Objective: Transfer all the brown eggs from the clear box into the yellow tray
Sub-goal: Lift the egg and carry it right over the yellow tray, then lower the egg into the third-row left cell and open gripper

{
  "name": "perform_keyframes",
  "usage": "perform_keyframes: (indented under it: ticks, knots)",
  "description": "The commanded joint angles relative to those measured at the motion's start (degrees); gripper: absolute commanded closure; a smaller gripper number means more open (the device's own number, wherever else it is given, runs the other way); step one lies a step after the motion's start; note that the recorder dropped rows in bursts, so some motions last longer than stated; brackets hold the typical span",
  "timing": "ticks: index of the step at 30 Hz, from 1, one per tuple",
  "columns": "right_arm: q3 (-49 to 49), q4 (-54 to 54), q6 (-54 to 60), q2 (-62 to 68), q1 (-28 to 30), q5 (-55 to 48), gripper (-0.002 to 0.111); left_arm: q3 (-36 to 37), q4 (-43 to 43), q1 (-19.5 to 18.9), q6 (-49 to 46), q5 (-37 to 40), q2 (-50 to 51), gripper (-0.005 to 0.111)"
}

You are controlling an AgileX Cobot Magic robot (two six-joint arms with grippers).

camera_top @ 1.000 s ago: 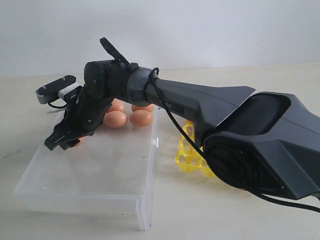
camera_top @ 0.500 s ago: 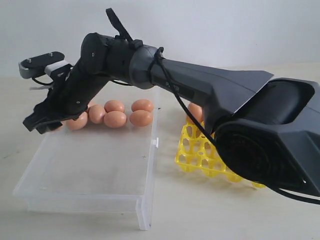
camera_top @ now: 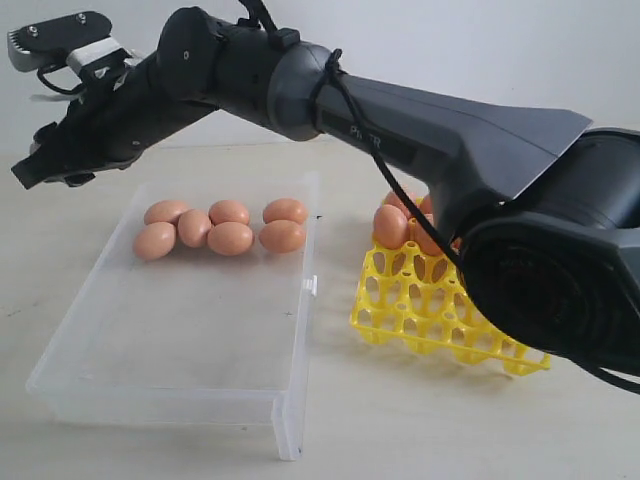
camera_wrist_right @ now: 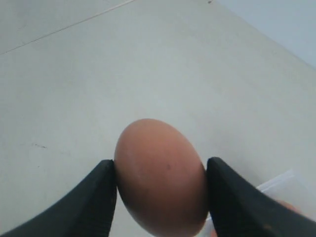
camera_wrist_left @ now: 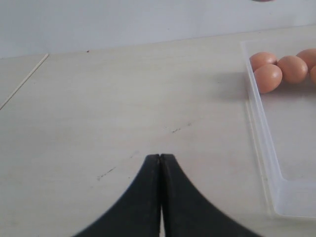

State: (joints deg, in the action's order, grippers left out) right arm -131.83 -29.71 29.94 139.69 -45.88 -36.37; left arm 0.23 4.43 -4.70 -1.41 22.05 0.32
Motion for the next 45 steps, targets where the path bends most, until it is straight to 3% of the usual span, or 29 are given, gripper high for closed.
perform_keyframes:
  ticks: [1,10,13,18,25,29,35,40,45]
  knots:
    - [-0.46,1.82,0.54,-1.73,-0.12,2.63,0.108,-0.23,-0.39,0.34,0.12,-0.35,-0.32,0.107]
    - [-0.46,1.2,0.01,-1.98,-0.12,1.82,0.108,-0.23,-0.39,0.34,0.12,-0.35,-0.32,0.107]
    - [3.26,0.16,0.01,-4.19,-0.12,7.13,0.108,-0.23,-0.39,0.34,0.12,-0.35,-0.32,0.107]
    - [16.55,0.51,0.46,-12.69,0.02,22.85,0.108,-0.23,-0.39,0.34,0.12,-0.35,-0.32,0.107]
    - [37.54,1.36,0.88,-27.07,-0.1,26.01,0.108,-0.23,-0.39,0.34,0.12,-0.35,-0.32,0.107]
    - [54.26,1.25,0.88,-36.92,-0.1,35.26,0.108,-0.23,-0.39,0.34,0.12,-0.35,-0.32,0.107]
    - [77.36,-9.42,7.21,-50.93,0.16,53.61,0.108,-0.23,-0.39,0.34,0.12,-0.35,-0.32,0.107]
    - [90.34,-13.6,8.2,-56.54,3.66,62.05,0.108,-0.23,-0.39,0.34,0.12,-0.35,-0.32,0.107]
    - [100.53,-6.58,-4.75,-55.75,10.5,72.4,0.108,-0.23,-0.39,0.34,0.12,-0.35,-0.32,0.107]
